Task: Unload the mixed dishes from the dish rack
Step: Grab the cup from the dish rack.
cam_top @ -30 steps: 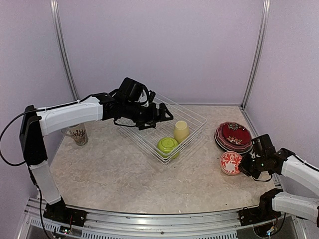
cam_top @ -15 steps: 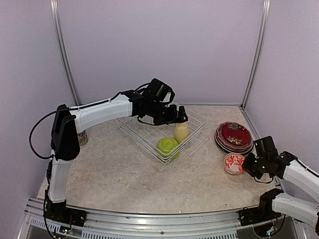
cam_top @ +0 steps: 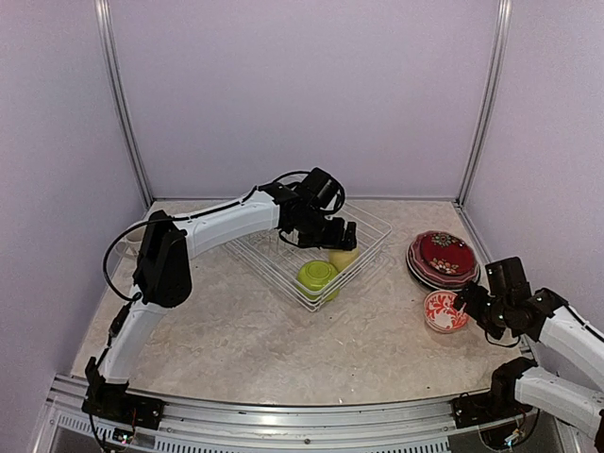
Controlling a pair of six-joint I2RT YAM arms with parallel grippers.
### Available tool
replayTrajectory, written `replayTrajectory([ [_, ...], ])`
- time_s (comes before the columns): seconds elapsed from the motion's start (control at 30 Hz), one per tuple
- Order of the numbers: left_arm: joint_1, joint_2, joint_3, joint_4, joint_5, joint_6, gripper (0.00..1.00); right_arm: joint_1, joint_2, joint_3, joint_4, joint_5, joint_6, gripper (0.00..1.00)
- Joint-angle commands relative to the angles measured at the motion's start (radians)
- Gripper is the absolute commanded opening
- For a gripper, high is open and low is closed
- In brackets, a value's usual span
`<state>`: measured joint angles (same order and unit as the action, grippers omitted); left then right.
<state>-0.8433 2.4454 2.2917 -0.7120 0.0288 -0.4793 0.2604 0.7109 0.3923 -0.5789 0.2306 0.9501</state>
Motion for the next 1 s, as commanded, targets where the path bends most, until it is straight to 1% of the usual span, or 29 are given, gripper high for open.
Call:
replayTrajectory([
  [0.0, 0.004, 0.055, 0.086, -0.038, 0.001, 0.035, 0.99, -0.009, -0.054, 0.063, -0.033, 0.043, -0.081, 1.00],
  [0.1, 0.006, 0.093, 0.133, -0.040, 0.019, 0.034, 0.99, -0.008, -0.081, 0.066, -0.012, 0.000, -0.105, 1.00],
  [0.27, 0.013, 0.145, 0.194, -0.040, 0.036, 0.023, 0.99, -0.009, -0.098, 0.123, -0.044, -0.020, -0.125, 1.00],
  [0.37, 0.016, 0.159, 0.202, -0.038, 0.044, 0.016, 0.95, -0.009, -0.105, 0.159, -0.059, -0.024, -0.157, 1.00],
  [0.57, 0.021, 0.150, 0.200, -0.057, 0.016, 0.012, 0.75, -0.009, -0.120, 0.188, -0.051, -0.027, -0.190, 1.00],
  [0.73, 0.041, 0.109, 0.173, -0.070, 0.056, -0.045, 0.56, -0.009, -0.111, 0.216, -0.026, -0.072, -0.264, 1.00],
  [0.9, 0.054, 0.045, 0.144, -0.074, 0.097, -0.061, 0.45, -0.009, -0.098, 0.223, 0.049, -0.222, -0.337, 1.00],
  [0.97, 0.061, 0.010, 0.128, -0.072, 0.106, -0.061, 0.41, -0.009, -0.088, 0.226, 0.087, -0.314, -0.383, 1.00],
])
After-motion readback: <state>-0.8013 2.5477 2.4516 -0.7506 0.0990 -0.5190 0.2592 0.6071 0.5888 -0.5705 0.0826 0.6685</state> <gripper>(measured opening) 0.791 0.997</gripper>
